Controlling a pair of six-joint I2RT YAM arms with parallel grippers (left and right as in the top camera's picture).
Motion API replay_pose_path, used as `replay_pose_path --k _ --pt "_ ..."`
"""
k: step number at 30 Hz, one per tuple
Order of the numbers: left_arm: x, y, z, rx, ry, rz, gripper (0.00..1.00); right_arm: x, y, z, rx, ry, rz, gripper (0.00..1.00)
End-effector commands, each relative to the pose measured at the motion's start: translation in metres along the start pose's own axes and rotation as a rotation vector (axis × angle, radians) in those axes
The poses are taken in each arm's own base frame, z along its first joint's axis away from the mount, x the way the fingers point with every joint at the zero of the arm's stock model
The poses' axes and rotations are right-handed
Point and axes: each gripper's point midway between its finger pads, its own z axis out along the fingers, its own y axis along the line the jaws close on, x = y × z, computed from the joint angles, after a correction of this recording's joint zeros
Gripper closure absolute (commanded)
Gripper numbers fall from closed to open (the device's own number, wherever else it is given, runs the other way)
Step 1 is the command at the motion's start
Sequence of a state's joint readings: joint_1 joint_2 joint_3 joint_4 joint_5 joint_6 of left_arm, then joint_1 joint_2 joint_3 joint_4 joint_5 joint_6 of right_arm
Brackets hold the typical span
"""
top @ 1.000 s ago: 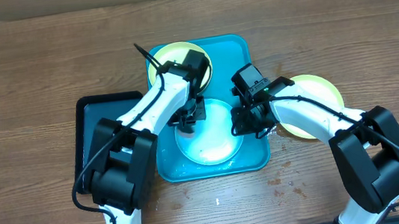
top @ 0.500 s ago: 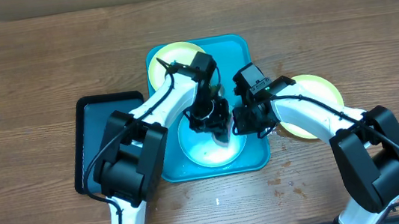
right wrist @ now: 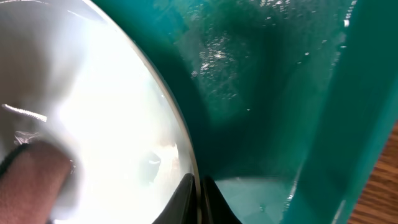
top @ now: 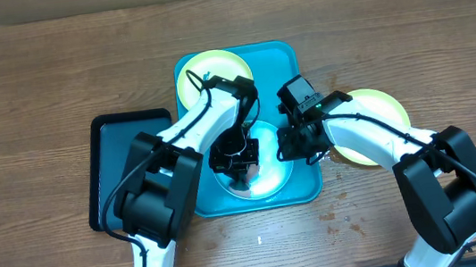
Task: Clean dirty plates on tray and stack at the side
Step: 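Scrub the white plate with the sponge in the left gripper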
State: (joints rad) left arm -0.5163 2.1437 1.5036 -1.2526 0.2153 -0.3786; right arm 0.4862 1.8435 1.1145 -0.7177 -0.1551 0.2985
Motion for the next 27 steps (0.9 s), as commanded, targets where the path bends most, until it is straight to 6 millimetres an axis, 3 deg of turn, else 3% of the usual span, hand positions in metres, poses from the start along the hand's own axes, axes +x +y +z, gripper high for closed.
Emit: replay_pose_path --k 1,5,8,11,15,18,27 --pt "-0.020 0.046 -0.004 -0.271 -0.119 -0.105 0.96 -0.002 -0.002 0.001 0.017 -0.008 -0.014 0.96" --pt "-0.034 0.063 -0.030 -0.348 -0.257 -0.160 0.96 -0.002 -0.002 0.001 0.016 -0.009 -0.013 0.96" --pt "-0.046 0.062 -0.049 -0.264 -0.337 -0.189 0.96 -0.005 -0.002 0.001 0.017 -0.019 0.035 0.96" --pt "-0.051 0.041 -0.061 -0.081 -0.356 -0.140 0.96 -0.012 -0.007 0.000 0.043 -0.058 0.178 0.96" --pt "-0.049 -0.015 -0.079 0.225 -0.363 0.056 0.96 -0.022 -0.016 -0.001 0.086 -0.120 0.384 0.96" --pt "-0.044 -0.040 -0.082 0.316 -0.356 0.154 0.96 -0.026 -0.018 -0.002 0.089 -0.145 0.461 0.96" --pt "-0.042 -0.053 -0.060 0.243 -0.349 0.187 0.96 -0.025 -0.017 -0.002 0.092 -0.134 0.369 0.96"
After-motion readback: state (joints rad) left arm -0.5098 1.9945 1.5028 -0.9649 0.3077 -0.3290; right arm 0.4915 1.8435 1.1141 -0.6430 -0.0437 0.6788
